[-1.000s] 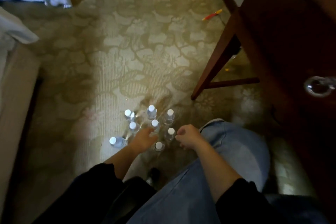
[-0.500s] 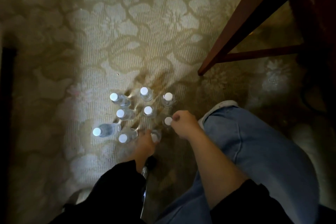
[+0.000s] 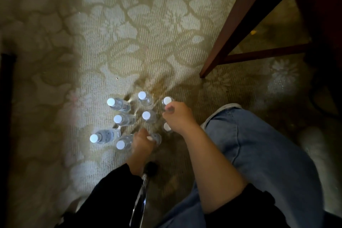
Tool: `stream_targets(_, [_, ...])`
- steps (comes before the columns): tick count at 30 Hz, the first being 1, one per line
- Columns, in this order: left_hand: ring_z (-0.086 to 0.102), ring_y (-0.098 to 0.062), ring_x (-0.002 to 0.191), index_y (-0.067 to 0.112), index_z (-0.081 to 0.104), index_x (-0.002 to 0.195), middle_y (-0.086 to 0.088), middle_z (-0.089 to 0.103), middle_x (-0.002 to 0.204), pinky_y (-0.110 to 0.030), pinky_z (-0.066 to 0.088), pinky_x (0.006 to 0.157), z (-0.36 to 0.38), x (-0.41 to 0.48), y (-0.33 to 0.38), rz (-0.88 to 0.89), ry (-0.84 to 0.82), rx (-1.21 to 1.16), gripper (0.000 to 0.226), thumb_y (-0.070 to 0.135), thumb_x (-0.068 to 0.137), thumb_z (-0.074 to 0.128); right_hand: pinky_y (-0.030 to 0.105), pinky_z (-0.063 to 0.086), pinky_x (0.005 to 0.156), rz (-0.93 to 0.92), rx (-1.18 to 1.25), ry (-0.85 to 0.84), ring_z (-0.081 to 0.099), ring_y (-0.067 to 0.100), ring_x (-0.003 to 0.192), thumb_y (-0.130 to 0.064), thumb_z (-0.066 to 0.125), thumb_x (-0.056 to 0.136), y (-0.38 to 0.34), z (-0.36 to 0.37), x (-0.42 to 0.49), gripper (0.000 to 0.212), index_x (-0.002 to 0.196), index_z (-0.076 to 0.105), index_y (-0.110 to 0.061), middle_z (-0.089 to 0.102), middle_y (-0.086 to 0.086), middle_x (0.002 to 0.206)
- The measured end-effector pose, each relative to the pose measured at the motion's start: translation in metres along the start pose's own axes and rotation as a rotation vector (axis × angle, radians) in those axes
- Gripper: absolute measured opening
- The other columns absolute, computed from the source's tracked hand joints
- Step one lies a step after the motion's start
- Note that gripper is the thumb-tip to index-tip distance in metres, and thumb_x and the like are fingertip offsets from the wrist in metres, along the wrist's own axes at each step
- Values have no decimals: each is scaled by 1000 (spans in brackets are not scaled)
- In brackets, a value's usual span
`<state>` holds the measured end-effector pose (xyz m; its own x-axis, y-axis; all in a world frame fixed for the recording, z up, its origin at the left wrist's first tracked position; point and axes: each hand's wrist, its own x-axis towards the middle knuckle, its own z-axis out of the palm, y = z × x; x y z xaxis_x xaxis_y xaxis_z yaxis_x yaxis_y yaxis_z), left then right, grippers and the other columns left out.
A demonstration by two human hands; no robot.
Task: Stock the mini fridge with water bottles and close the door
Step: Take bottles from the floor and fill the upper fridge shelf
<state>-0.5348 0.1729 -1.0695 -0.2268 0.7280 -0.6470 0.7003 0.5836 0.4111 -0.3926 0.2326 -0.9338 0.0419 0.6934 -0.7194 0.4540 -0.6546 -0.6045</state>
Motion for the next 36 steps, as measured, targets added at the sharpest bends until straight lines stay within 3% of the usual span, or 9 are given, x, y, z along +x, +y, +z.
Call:
stream_targets(4, [57,-20,79,16,49,87,-3,57,85,-30,45,66,-39,-19,18,192,-46,58,25,11,74,70,39,49,91,-50,-11,-47,57,28,108,-12,51,93,-1,-8,-25,21,111,60,-9,58,10,114])
stream_targets(10, [58,-21,73,18,50,80,-5,59,81,-28,47,63,-105,-69,43,543,-6,95,21,11,75,69,29,46,75,-89,44,-18,57,23,98,-11,52,93,4,-24,-80,19,110,60,-12,60,8,104])
stream_targets(14, [54,-17,83,18,55,87,-1,57,91,-20,43,65,-151,-116,68,667,6,106,22,14,74,72,37,50,84,-129,89,68,60,27,100,-11,53,91,1,-30,-119,14,103,59,-15,61,9,101])
stream_targets(20, [55,-16,78,18,59,81,0,61,86,-28,44,65,-217,-186,116,947,15,176,17,15,71,72,29,48,85,-280,28,100,58,20,106,-16,60,89,-21,-39,-181,36,124,54,-13,59,7,117])
stream_targets(26, [56,-15,81,13,64,88,-3,60,89,-30,44,70,-265,-274,162,1234,47,134,18,8,71,67,38,46,100,-524,-3,215,48,15,124,-24,70,81,-40,-49,-248,60,135,45,-25,52,-3,132])
stream_targets(29, [54,-6,76,10,64,89,0,61,86,-19,41,65,-283,-318,182,1394,64,95,17,5,73,66,22,39,102,-680,83,299,44,1,127,-29,72,78,-47,-57,-286,65,135,41,-35,50,-13,135])
stream_targets(31, [54,-3,66,10,64,89,5,61,78,-14,38,56,-293,-343,197,1481,38,73,16,3,75,66,5,38,90,-769,121,344,47,-14,117,-18,71,81,-54,-64,-316,65,128,37,-48,50,-26,126])
stream_targets(33, [54,-7,56,14,65,92,9,61,74,-18,39,54,-300,-362,214,1517,-8,50,17,8,77,69,4,41,84,-828,123,406,52,-8,113,-12,70,81,-57,-73,-340,70,130,31,-44,49,-25,122])
stream_targets(36, [56,-2,64,20,64,94,13,61,80,-18,42,61,-303,-388,242,1585,-102,16,19,13,77,70,8,41,89,-890,125,522,49,-10,114,-11,69,82,-56,-90,-368,71,133,28,-38,47,-20,125])
